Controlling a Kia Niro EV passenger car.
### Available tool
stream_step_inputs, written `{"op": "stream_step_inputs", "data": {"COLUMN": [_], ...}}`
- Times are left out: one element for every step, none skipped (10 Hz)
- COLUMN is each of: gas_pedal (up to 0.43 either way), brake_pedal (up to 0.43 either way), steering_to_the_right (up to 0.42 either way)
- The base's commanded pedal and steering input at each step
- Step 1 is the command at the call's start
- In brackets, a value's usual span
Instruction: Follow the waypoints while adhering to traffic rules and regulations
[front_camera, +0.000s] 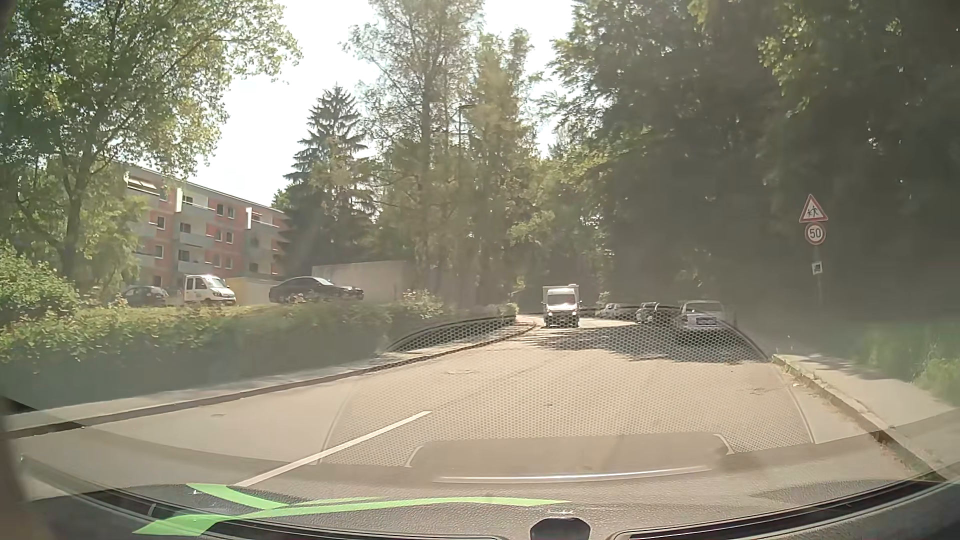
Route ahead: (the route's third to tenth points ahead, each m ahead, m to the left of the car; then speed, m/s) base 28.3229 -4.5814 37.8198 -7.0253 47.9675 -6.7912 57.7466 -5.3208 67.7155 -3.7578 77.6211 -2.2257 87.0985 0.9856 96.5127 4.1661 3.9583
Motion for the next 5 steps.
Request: {"op": "stream_step_inputs", "data": {"gas_pedal": [0.220, 0.220, 0.220, 0.220, 0.220], "brake_pedal": [0.000, 0.000, 0.000, 0.000, 0.000], "steering_to_the_right": [0.170, 0.165, 0.155, 0.141, 0.128]}}
